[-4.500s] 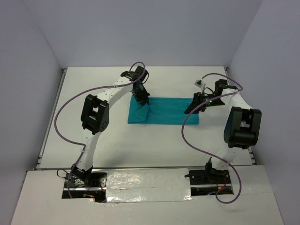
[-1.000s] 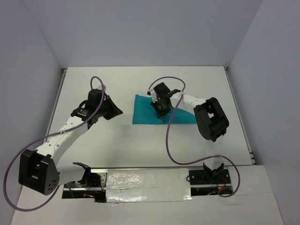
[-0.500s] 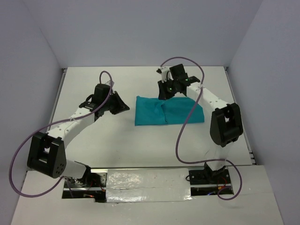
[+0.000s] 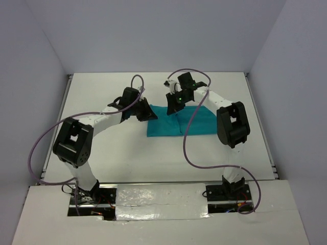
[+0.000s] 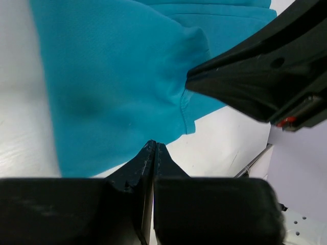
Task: Fold and stack the t-shirts
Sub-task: Fold the folded rectangular tshirt in 1/3 of the way
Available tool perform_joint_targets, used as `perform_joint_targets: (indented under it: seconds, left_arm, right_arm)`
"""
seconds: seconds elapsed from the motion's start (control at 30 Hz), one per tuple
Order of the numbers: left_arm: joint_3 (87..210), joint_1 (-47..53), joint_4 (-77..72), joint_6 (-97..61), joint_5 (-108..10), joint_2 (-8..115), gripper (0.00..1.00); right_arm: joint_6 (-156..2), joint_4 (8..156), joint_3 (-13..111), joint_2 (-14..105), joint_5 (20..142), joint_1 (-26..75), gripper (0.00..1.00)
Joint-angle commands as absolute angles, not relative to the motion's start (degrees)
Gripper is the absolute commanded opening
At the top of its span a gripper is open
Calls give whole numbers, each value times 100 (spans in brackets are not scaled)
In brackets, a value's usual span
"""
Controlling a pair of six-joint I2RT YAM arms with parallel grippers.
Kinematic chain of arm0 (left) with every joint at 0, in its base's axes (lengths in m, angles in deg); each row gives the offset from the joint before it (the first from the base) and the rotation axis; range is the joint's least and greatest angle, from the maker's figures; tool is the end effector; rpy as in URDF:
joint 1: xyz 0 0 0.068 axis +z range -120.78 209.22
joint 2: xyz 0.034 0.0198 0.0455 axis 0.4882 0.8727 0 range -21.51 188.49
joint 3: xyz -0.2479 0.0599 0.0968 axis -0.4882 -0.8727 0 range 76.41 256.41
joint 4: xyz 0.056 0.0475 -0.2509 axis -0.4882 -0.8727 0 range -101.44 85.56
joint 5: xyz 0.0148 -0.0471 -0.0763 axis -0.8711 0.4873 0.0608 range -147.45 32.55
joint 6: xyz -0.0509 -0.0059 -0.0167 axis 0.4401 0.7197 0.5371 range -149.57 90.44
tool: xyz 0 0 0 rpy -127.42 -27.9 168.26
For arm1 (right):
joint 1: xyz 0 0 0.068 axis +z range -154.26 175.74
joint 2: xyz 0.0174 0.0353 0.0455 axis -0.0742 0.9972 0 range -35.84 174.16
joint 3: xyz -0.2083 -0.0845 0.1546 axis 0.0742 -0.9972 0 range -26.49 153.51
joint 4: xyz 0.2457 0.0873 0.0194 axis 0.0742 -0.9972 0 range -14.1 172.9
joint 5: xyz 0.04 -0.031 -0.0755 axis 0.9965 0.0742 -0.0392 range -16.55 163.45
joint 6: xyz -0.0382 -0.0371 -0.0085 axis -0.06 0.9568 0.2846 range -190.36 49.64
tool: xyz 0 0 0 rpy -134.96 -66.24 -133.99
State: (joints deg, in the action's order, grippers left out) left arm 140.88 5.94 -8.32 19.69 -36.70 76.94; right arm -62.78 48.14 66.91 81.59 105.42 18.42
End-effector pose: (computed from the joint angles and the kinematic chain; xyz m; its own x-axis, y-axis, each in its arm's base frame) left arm 0.3443 -0.1618 0.2216 -0.8427 -0.4087 -0.3506 -0.0181 0.6723 -0.7401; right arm 0.4023 0.1885 0.2137 -0.7058 -0.4161 -0.5734 -0.6792 0.6276 0.3806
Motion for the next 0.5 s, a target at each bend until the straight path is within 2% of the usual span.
perform_joint_targets:
  seconds: [0.0,0.47]
  left_arm:
    - [14514,488,-681,1799,-3530,8034,13]
    - [14655,461,-892,1675,-3872,8589,10]
  right_arm:
    - [-6157,4669,6659,8053,10457,1851,18]
    - [-6218,4485,6623,8396,9297,1614,16]
